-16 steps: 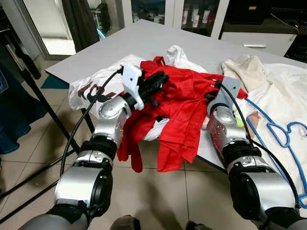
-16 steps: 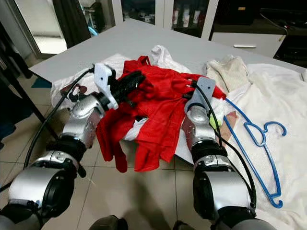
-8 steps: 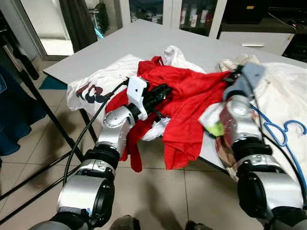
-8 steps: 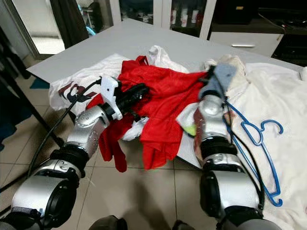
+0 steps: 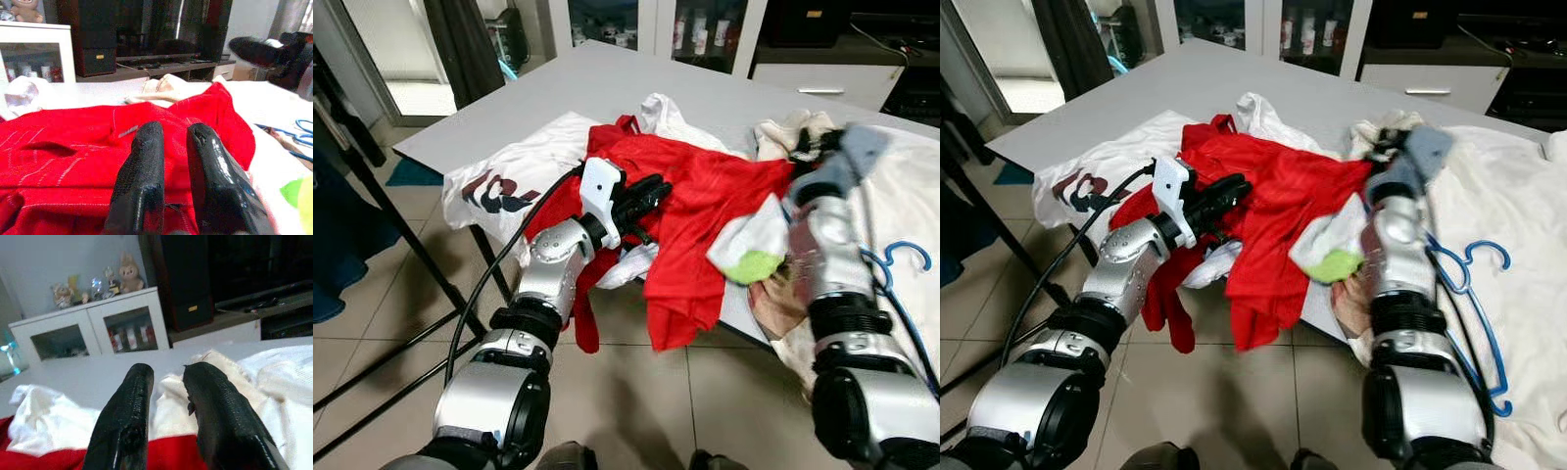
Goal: Hang hanger
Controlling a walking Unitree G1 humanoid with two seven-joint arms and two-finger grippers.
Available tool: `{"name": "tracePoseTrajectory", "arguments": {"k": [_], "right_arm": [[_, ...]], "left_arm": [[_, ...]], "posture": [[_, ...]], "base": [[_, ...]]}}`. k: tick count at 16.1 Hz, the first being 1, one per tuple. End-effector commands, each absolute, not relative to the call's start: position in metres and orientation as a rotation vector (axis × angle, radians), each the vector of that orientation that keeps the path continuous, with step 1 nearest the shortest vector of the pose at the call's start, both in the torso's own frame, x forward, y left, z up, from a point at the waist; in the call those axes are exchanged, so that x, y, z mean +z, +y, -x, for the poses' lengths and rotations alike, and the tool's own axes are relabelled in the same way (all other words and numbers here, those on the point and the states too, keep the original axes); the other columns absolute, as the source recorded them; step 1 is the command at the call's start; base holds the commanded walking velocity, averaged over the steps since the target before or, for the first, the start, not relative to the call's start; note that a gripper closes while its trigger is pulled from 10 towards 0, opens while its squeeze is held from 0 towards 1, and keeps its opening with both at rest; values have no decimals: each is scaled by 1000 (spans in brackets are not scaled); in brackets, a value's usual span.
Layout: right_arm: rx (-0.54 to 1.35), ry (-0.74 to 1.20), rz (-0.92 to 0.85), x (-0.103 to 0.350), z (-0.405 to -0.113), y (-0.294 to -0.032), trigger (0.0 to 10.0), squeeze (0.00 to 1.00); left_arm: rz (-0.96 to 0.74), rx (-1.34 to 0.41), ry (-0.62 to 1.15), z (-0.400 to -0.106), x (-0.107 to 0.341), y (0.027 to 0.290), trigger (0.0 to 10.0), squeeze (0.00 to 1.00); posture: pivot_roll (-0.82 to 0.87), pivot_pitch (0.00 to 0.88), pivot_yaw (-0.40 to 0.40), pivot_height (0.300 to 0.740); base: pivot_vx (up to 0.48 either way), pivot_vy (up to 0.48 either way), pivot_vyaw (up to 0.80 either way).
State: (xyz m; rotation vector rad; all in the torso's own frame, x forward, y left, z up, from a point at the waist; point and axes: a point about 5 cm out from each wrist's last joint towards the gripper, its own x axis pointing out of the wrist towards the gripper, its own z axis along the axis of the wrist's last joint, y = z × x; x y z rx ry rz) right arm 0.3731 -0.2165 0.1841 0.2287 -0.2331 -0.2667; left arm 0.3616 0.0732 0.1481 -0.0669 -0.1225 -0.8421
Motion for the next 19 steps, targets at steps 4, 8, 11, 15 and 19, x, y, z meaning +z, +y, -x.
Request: {"name": "tracePoseTrajectory", "arguments": {"k": [4,8,11,15,19], "right_arm": [[-341,-298,-281,189,-364,-234,10000,0],[28,-148,-337,175,-373,-183,10000,0],[257,-71,-357,166,-367,-144,10000,0],[406,41,-279,153,-362,-129,10000,0],[572,70,-211,154,-353,-117,10000,0]], "left_arm": [[55,-837,-126,-361,149,75,10000,0],[73,-836,-125,-362,152,74,10000,0],[90,-766,-107,-367,153,90,10000,0],[183,-573,-138,-376,159,120,10000,0],[188,-543,-102,-373,151,127,10000,0]], "posture": [[61,0,25,740],[57,0,24,740],[67,0,25,740],[73,0,19,740],[76,0,14,740]], "base": [[0,0,0],[0,0,0],[0,0,0],[0,0,0],[0,0,0]]}}
